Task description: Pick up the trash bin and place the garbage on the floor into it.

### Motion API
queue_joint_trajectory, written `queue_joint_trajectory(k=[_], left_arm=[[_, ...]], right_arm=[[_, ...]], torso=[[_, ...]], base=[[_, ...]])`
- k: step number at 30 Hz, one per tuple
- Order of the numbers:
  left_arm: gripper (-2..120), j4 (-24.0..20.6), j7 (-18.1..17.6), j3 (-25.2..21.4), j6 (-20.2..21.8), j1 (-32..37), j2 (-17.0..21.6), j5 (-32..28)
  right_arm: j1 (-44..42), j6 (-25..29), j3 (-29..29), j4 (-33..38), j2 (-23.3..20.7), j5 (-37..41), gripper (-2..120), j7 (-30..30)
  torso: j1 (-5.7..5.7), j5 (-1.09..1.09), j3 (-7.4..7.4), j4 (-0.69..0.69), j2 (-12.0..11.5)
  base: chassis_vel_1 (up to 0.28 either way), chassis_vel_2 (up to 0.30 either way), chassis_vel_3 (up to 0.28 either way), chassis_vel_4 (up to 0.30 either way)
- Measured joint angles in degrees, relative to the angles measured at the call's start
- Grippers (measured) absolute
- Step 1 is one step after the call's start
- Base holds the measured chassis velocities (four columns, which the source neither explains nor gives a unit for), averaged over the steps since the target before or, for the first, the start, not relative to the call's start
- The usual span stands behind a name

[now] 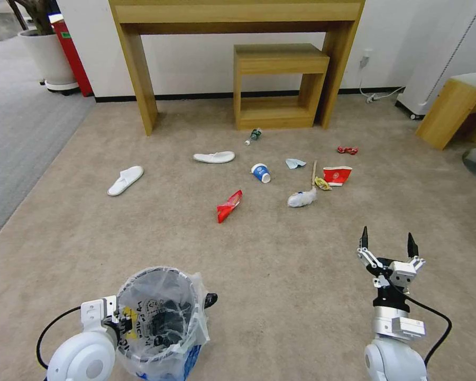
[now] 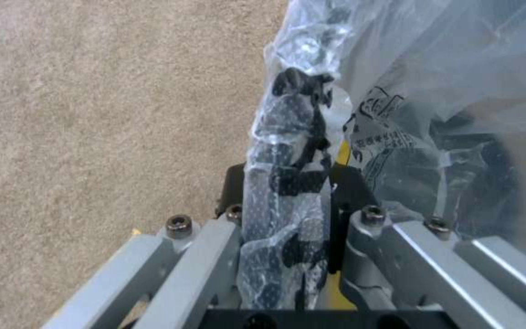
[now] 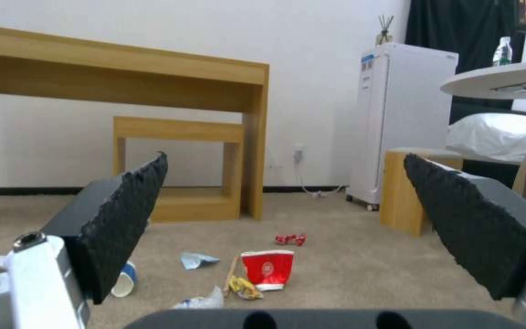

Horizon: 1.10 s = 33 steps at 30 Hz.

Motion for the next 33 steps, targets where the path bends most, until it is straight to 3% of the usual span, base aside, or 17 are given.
queue_joint_trajectory(k=[12, 22, 33], left_arm=[[11, -1.2, 1.0, -1.8, 0.1, 1.3, -0.7, 0.2], [0, -2.8, 1.0, -3.7, 0.3, 1.8, -0.6, -0.4], [0, -4.3, 0.5, -5.9, 0.8, 1.9, -1.5, -1.9]], right_arm=[[0.0, -0.5, -0.3, 0.0, -0.8, 0.1, 100, 0.0], [0.0, -1.0, -0.5, 0.1, -1.2, 0.3, 100, 0.1], [-0.4, -1.6, -0.8, 0.1, -1.9, 0.6, 100, 0.3]], torso=[[0.00, -0.09, 0.02, -0.02, 0.0], [0.00, -0.05, 0.02, -0.02, 0.0], [0.01, -0.03, 0.01, -0.01, 0.0]], base=[[0.000, 0.000, 0.000, 0.000], [0.000, 0.000, 0.000, 0.000], [0.000, 0.000, 0.000, 0.000]])
